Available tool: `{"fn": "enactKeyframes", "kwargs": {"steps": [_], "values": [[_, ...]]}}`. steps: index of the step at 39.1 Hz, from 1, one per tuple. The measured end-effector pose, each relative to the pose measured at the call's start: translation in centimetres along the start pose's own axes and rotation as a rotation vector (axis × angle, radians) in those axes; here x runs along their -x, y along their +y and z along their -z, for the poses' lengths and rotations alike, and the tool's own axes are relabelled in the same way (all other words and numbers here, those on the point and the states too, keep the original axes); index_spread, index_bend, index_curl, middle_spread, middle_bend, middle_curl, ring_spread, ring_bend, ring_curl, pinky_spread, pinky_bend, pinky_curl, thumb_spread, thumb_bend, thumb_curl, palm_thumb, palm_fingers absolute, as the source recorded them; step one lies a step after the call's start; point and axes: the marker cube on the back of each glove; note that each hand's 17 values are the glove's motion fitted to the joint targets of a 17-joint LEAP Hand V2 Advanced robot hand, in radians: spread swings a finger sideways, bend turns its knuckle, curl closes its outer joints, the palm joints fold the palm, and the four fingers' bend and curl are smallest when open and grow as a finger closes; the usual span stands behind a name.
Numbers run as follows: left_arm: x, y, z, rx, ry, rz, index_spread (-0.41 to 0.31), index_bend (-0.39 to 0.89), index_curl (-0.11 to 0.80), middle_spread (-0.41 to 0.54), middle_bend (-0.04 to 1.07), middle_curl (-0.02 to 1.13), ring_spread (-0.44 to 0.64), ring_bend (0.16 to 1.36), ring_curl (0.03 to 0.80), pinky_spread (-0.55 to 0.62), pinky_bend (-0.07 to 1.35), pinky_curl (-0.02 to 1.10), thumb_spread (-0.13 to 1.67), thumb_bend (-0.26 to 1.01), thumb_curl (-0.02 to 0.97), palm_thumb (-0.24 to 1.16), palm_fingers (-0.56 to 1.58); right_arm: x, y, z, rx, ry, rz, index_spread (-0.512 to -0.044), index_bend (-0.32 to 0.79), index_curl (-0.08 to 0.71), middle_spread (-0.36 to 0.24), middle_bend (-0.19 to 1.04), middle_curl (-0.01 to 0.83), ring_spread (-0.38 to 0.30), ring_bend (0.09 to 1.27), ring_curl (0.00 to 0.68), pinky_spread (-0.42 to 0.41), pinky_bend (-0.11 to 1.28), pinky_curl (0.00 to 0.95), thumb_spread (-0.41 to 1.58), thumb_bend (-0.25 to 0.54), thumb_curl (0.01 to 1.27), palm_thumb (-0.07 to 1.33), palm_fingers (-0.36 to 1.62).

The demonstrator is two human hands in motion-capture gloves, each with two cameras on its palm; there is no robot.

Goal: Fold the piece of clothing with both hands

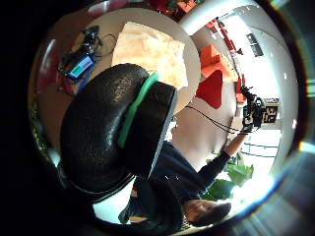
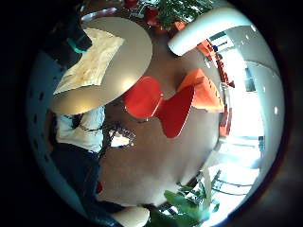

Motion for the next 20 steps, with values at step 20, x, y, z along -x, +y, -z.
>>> {"fn": "enactKeyframes", "kwargs": {"steps": [20], "values": [[0.7,-0.5,-3.5,0.052,-0.053,-0.024,-0.077,0.2,0.256,0.106,0.18,0.21,0.31,0.44,0.184,0.34,0.19,0.17,1.07,-0.01,0.125,0.08,0.3,0.0,-4.4,-4.4,0.087,-0.03,0.075,-0.265,0.14,0.237,-0.089,0.23,0.257,-0.075,0.43,0.266,0.036,0.37,0.253,1.21,0.16,0.13,0.29,0.72]]}}
